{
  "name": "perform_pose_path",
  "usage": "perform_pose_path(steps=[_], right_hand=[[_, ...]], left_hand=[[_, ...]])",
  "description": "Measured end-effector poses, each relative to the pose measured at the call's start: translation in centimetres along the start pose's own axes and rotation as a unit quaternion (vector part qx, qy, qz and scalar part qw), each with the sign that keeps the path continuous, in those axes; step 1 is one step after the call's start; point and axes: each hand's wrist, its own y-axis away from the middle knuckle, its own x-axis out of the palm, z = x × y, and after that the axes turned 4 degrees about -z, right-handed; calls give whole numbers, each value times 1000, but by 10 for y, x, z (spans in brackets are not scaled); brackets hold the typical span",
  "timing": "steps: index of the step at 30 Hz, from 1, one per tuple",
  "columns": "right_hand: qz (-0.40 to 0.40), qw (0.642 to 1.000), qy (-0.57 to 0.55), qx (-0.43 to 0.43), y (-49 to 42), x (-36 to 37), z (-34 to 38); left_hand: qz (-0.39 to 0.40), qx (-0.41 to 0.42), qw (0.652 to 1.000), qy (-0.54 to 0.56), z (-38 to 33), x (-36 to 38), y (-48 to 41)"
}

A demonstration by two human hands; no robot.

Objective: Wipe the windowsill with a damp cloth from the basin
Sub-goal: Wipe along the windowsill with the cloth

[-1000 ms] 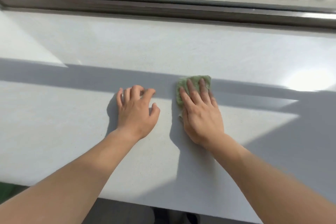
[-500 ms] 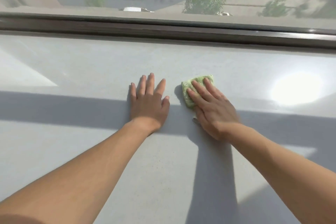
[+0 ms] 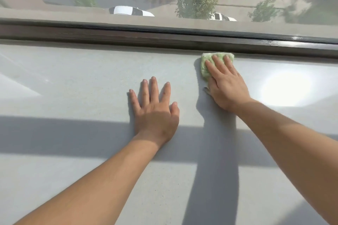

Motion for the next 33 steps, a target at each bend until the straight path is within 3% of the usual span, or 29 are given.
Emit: perform_pose_path(steps=[2,6,8,12,15,17,20,22,25,26,29,31,33], right_hand=[[-36,997,-8,67,-16,7,18],[-9,996,16,-92,-22,16,57],[12,993,22,-117,-22,10,40],[-31,998,7,45,-11,-5,-43],[-52,984,1,167,-7,-8,-49],[-54,991,1,121,0,-3,-22],[4,998,11,-58,16,-4,-24],[11,999,6,-41,12,-14,-57],[-35,992,-9,121,6,-17,-61],[-47,989,-10,137,9,-12,-45],[-15,1000,-3,17,42,0,-8],[17,997,6,-72,63,-4,-20],[21,999,0,-42,61,-12,-51]], left_hand=[[-3,-1,1000,-7,-2,0,-2],[-5,-2,1000,-12,-2,1,-4],[-6,-3,1000,-19,1,1,-3],[-2,-1,1000,-28,0,2,-2],[2,-2,999,-37,-4,2,-3],[5,-1,999,-43,-4,1,-3],[3,0,999,-41,-4,1,-3],[2,4,999,-38,-3,1,-2],[-2,5,999,-35,-4,2,-3],[-3,5,999,-38,-5,2,-3],[1,6,999,-47,-4,2,-3],[5,6,999,-45,-2,2,-3],[3,3,999,-38,-2,1,-2]])
